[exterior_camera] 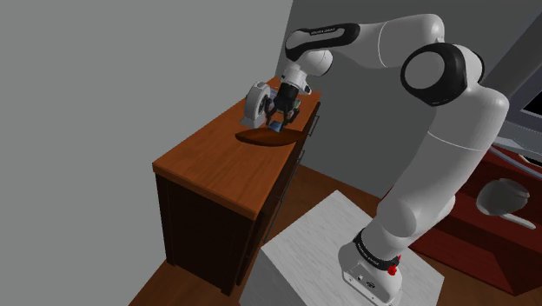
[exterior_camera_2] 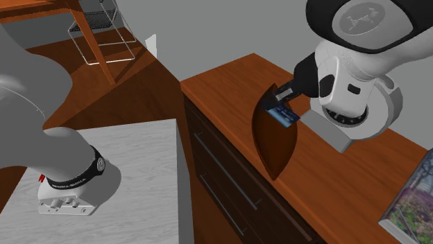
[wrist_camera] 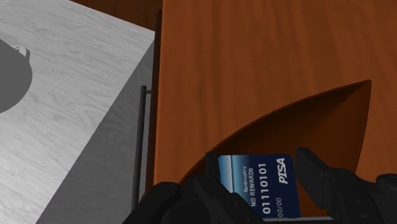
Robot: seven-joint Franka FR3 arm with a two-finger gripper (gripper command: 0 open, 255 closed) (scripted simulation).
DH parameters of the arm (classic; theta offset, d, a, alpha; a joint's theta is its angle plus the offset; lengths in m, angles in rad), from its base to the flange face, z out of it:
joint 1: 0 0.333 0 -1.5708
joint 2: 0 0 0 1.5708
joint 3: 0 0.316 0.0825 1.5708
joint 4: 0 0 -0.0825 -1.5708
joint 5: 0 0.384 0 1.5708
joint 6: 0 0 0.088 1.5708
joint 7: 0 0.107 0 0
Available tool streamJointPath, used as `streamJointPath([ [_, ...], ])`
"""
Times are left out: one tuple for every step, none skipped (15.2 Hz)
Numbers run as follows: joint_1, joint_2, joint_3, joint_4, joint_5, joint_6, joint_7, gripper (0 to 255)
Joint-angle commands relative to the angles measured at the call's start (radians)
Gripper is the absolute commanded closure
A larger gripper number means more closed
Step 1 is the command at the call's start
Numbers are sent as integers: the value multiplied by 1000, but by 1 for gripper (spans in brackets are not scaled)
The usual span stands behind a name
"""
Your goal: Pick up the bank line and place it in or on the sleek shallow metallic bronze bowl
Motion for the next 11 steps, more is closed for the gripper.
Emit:
streamJointPath([
  [1,10,1,-12,1,21,-8,255],
  [2,15,1,-19,2,32,-12,255],
  [2,20,1,-25,3,42,-17,255],
  [3,25,1,-32,3,53,-21,255],
  [3,29,1,-36,4,60,-24,255],
  [3,28,1,-36,4,60,-24,255],
  [3,29,1,-36,4,60,-24,255],
  [3,29,1,-36,4,60,-24,255],
  [3,29,1,-36,4,60,-24,255],
  [3,29,1,-36,4,60,-24,255],
  [3,29,1,-36,4,60,-24,255],
])
